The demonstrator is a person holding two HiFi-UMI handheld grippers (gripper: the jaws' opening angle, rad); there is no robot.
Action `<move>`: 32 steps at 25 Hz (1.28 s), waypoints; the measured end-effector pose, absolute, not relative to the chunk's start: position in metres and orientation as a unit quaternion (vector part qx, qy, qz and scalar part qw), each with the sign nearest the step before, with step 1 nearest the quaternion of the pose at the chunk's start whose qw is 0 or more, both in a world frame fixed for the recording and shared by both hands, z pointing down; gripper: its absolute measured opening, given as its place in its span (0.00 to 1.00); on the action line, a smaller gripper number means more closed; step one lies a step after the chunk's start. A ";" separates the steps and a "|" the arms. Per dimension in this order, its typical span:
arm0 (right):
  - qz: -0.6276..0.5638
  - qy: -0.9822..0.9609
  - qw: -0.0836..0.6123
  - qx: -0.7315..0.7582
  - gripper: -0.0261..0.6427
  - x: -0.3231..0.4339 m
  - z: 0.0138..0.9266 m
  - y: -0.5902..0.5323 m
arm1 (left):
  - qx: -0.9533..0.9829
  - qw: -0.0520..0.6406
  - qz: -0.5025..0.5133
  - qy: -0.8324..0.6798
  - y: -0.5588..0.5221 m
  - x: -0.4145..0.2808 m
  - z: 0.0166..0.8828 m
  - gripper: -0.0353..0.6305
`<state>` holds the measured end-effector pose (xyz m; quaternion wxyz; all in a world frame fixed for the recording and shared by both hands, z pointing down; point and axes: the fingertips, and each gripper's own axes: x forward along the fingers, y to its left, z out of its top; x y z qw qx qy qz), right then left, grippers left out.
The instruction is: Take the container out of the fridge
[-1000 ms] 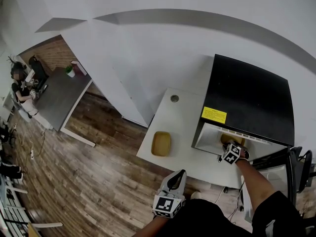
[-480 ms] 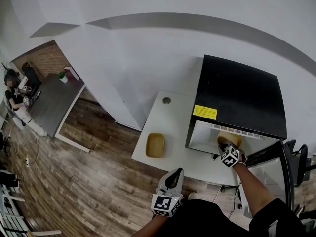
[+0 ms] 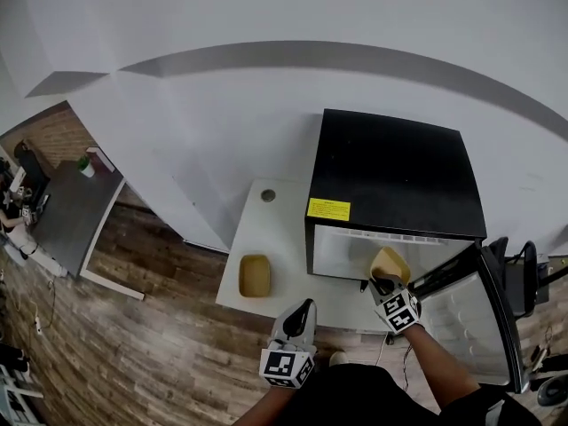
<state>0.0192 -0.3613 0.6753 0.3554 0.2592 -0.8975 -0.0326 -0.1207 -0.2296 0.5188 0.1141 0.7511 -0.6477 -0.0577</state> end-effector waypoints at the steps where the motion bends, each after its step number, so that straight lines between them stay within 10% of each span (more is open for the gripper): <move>1: -0.020 -0.902 0.340 0.267 0.06 0.023 0.668 -0.355 | 0.754 0.112 -0.060 -0.645 -0.232 -0.119 0.517 0.08; 19: 0.064 -0.889 0.075 0.447 0.06 0.111 0.515 -0.295 | 0.812 0.100 -0.057 -0.572 -0.283 -0.078 0.498 0.08; 32: 0.030 -0.863 0.031 0.503 0.06 0.116 0.476 -0.285 | 0.822 0.084 -0.042 -0.561 -0.294 -0.078 0.500 0.08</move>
